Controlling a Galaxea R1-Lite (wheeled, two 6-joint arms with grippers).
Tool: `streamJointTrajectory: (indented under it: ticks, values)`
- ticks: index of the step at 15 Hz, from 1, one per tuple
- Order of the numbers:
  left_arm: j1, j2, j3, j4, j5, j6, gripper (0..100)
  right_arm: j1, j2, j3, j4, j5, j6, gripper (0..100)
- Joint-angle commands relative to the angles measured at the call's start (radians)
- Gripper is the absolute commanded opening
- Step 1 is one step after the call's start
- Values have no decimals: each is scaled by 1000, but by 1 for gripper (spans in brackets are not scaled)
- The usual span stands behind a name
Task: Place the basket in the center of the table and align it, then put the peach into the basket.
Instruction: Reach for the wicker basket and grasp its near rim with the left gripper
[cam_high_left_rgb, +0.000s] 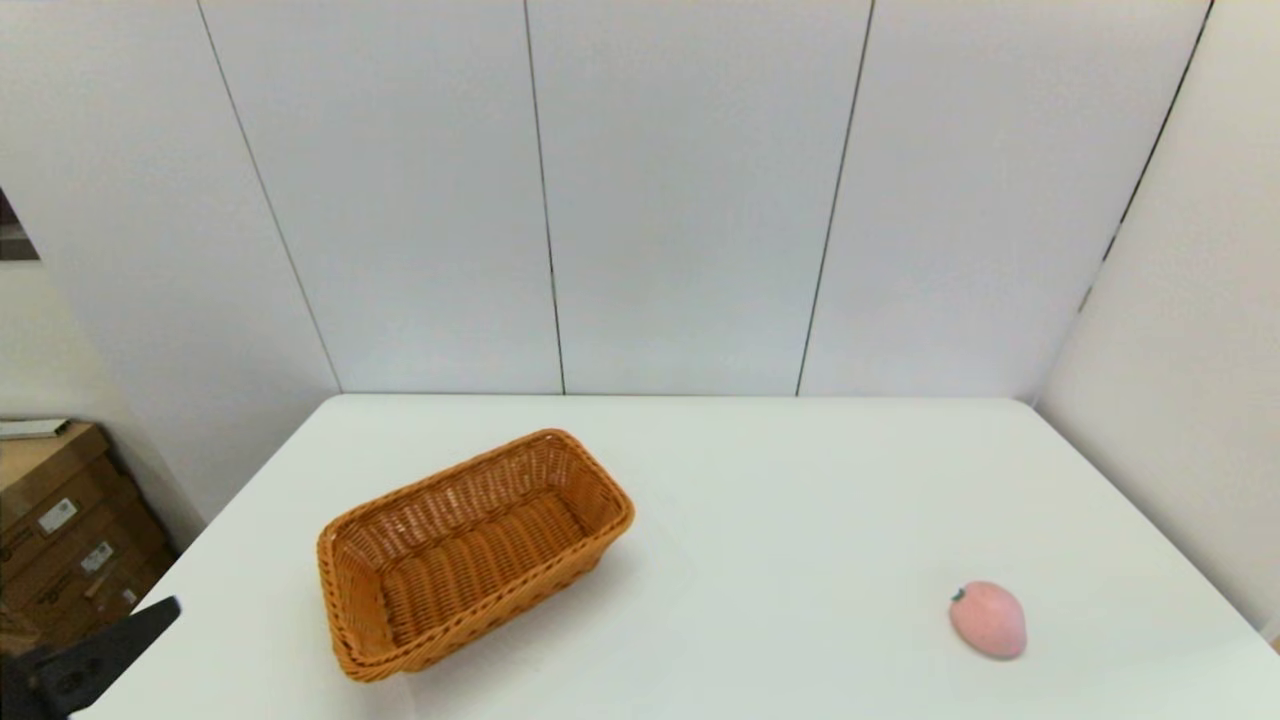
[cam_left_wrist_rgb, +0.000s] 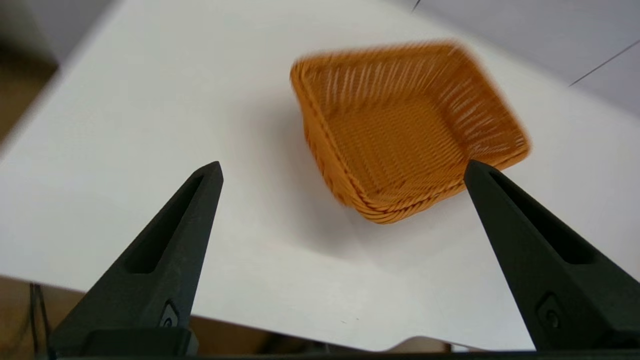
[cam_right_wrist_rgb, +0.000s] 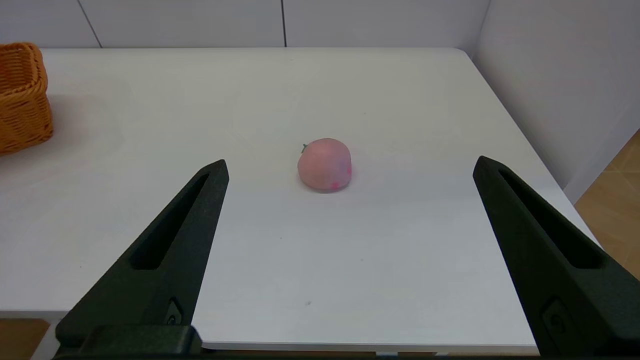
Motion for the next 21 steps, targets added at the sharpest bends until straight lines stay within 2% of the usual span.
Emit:
streamJointTrajectory:
  ticks: [1, 3, 8, 12, 21]
  values:
    - [2, 746, -150, -140, -2, -182, 100, 0, 1, 0, 0, 0, 0, 100]
    - [15, 866, -195, -144, 2, -195, 100, 0, 0, 0, -1, 1, 0, 100]
    - [17, 967, -235, -192, -60, -234, 100, 0, 1, 0, -1, 1, 0, 100]
    - [-48, 1018, -264, -192, -91, -297, 100, 0, 0, 0, -1, 1, 0, 100]
    - [-146, 1038, -274, -190, -97, -375, 100, 0, 0, 0, -1, 1, 0, 100]
